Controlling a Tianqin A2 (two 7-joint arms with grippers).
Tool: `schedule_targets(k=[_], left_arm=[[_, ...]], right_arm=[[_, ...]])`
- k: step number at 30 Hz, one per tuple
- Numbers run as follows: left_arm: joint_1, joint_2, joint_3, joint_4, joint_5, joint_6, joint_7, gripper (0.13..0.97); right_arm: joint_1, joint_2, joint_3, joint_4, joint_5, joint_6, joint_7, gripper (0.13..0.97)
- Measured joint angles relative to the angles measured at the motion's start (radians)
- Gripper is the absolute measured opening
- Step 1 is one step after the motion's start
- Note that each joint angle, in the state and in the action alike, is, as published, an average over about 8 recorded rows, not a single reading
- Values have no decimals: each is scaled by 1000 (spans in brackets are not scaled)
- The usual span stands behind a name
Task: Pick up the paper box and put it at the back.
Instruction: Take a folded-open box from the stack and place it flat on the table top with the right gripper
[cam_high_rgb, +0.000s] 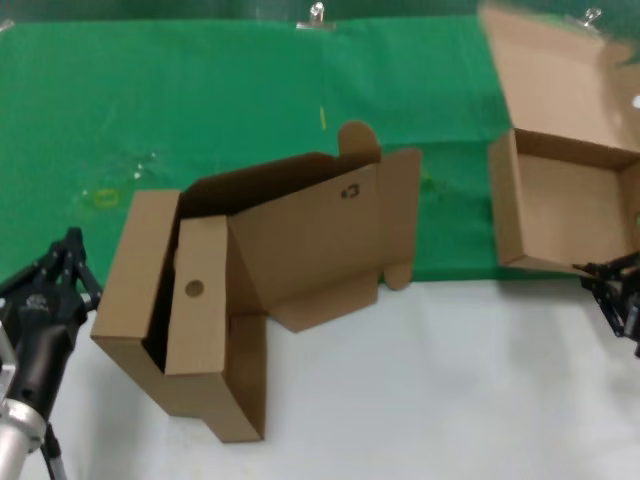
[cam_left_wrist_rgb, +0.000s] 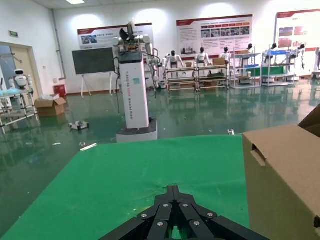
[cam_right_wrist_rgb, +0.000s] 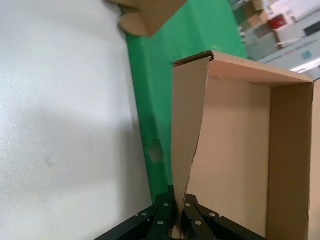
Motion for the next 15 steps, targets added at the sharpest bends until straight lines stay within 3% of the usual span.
schedule_targets(k=[7,15], left_arm=[[0,0,0,0,0,0,0,143],[0,0,0,0,0,0,0,143]], right_arm=[[75,7,-100,-55,-85,25,22,148],[118,-6,-143,-88,-92,34,11,161]])
